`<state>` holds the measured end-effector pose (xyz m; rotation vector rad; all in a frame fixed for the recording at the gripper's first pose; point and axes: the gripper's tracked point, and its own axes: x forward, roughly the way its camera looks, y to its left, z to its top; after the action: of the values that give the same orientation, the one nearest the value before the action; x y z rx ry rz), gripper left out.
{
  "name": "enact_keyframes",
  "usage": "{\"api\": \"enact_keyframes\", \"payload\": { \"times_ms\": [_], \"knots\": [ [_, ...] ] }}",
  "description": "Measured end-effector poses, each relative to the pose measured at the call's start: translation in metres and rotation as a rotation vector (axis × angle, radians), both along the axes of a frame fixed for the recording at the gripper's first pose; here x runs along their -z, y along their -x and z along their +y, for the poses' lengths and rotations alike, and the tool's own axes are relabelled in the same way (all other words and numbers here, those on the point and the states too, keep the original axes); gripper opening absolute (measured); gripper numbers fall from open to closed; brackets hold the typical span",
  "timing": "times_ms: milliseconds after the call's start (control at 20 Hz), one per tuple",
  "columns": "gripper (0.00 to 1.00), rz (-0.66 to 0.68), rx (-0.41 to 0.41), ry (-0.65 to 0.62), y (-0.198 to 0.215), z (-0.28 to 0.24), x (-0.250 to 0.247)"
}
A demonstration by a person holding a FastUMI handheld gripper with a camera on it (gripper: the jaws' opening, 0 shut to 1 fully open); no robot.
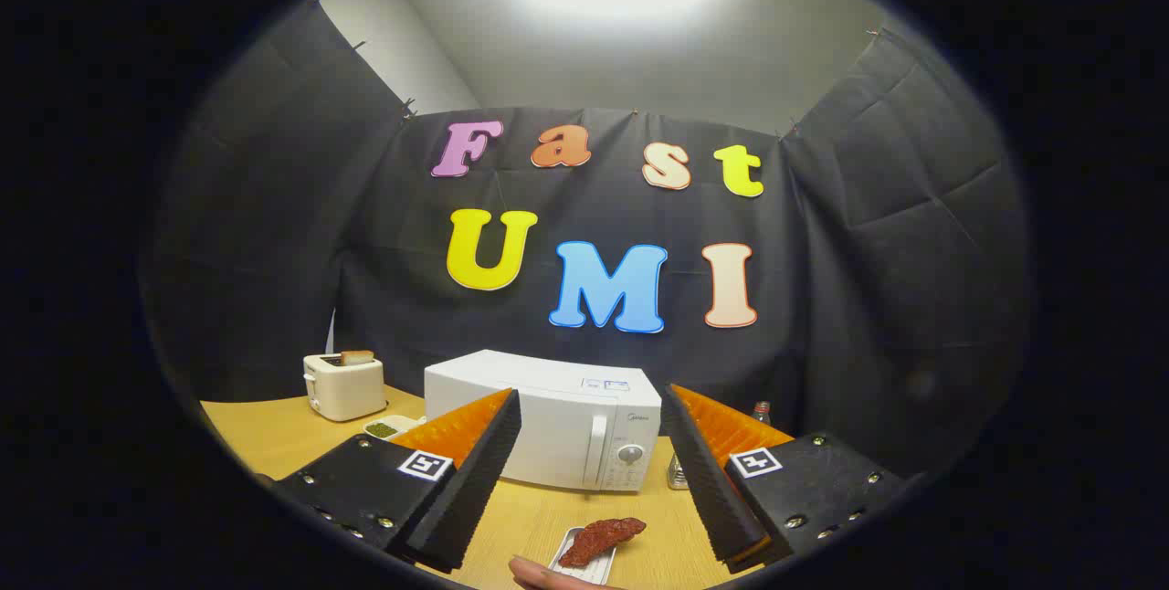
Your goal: Open the microwave, put the food inside, and close the microwave door.
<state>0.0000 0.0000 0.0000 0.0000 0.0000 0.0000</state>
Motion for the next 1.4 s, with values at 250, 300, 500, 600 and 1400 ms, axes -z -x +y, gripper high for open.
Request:
{"api": "enact_keyframes", "payload": {
  "times_ms": [250,300,500,600,1400],
  "knots": [
    [0.95,-0.026,0.045,-0.074,0.000,-0.017,-0.007],
    [0.95,-0.028,0.050,-0.068,0.000,-0.018,-0.007],
    [0.95,-0.008,0.044,-0.041,-0.003,-0.013,0.000],
    [0.95,-0.005,0.043,-0.036,-0.004,-0.011,0.000],
    [0.95,-0.004,0.040,-0.038,-0.004,-0.008,0.001]
  ]
}}
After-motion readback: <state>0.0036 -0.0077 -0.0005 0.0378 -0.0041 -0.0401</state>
